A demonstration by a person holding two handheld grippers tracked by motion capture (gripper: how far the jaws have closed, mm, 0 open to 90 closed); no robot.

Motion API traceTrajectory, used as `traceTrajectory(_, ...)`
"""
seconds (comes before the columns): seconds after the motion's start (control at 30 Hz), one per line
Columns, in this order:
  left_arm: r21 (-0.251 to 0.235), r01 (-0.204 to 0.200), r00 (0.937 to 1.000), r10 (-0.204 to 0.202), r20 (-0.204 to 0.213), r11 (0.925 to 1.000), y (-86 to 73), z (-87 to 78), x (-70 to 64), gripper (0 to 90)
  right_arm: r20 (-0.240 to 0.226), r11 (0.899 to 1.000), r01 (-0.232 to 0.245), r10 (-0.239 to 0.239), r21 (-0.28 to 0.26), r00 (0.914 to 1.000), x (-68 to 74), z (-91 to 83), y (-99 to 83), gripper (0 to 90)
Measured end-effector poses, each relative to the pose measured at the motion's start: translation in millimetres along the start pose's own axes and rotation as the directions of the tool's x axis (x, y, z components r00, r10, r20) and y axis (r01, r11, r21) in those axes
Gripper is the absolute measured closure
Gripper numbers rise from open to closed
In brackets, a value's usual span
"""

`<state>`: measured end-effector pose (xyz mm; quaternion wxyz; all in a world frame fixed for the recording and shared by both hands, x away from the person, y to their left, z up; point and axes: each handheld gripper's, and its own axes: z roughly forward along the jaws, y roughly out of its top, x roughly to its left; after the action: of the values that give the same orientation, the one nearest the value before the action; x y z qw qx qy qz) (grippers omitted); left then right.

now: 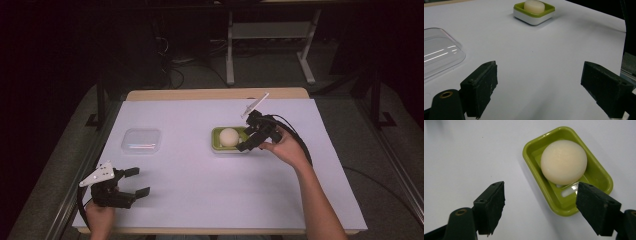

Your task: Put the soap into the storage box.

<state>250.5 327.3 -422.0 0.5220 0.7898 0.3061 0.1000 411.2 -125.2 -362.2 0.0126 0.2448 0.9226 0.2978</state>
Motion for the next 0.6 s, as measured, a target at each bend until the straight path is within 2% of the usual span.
traceTrajectory(0.3, 0.002, 0.001, 1.0, -0.001, 0.002, 1.0, 0.0, 0.4, -0.4, 13.2, 0.0, 1.0, -0.008, 0.008, -0.023, 1.0, 6.0, -5.4, -18.9, 21.7)
traceTrajectory(0.37, 0.002, 0.002, 1.0, -0.002, 0.001, 1.0, -0.2, 0.2, -0.2, 13.2, -0.006, 1.0, -0.023, 0.023, -0.009, 0.9997, 7.5, -6.3, -21.7, 20.2)
traceTrajectory(0.5, 0.0, -0.002, 1.0, 0.002, 0.0, 1.0, -0.5, -0.2, 0.9, 13.2, 0.0, 0.999, -0.001, 0.001, -0.035, 1.0, 13.2, -10.9, -33.6, 21.3)
traceTrajectory(0.6, 0.001, 0.001, 1.0, -0.001, 0.002, 1.0, -0.5, 0.1, 0.6, 13.2, 0.002, 1.0, -0.002, 0.002, -0.022, 1.0, 15.8, -12.5, -37.2, 21.5)
